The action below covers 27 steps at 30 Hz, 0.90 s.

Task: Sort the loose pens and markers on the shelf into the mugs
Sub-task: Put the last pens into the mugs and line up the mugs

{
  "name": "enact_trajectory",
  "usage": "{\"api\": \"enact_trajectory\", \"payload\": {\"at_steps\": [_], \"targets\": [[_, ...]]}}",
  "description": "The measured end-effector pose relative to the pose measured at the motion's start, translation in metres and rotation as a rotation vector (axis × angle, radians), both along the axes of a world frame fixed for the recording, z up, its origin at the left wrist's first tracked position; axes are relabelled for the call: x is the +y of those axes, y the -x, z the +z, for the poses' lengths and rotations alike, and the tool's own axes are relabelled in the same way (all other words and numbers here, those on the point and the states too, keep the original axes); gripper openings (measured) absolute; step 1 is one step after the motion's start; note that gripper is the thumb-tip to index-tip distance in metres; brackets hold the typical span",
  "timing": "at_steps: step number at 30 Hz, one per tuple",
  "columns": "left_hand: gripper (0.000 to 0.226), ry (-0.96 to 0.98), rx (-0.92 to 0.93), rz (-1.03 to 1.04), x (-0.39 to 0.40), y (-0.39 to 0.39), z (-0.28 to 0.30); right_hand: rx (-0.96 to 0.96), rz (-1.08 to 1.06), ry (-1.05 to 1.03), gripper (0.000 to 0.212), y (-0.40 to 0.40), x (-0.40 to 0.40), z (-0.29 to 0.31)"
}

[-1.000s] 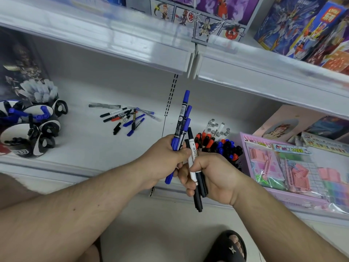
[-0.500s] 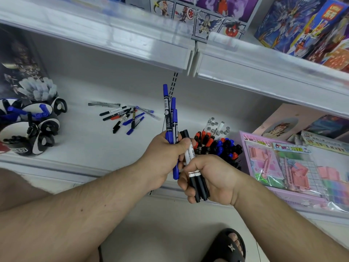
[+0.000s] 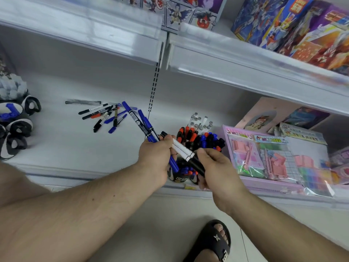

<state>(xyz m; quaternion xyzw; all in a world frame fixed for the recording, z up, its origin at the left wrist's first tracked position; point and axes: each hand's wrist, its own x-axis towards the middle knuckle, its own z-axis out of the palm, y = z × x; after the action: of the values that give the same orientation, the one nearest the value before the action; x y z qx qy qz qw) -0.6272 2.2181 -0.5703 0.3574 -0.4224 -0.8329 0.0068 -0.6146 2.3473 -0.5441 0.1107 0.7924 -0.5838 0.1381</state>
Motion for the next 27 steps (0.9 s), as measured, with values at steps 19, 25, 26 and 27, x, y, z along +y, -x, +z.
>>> {"api": "enact_trajectory", "payload": {"at_steps": [19,25,26,27], "targets": [[0.006,0.318,0.055,-0.510,0.015,0.005,-0.019,0.105,0.195,-0.792,0.015,0.071,0.138,0.001],[0.008,0.394,0.078,-0.606,0.013,-0.001,-0.021,0.109,0.430,-1.189,0.021,0.104,0.128,-0.026],[0.008,0.396,0.078,-0.614,0.011,-0.001,-0.021,0.089,0.422,-1.205,0.022,0.109,0.126,-0.031],[0.009,0.394,0.077,-0.618,0.010,-0.002,-0.021,0.074,0.406,-1.206,0.023,0.114,0.124,-0.035]]}}
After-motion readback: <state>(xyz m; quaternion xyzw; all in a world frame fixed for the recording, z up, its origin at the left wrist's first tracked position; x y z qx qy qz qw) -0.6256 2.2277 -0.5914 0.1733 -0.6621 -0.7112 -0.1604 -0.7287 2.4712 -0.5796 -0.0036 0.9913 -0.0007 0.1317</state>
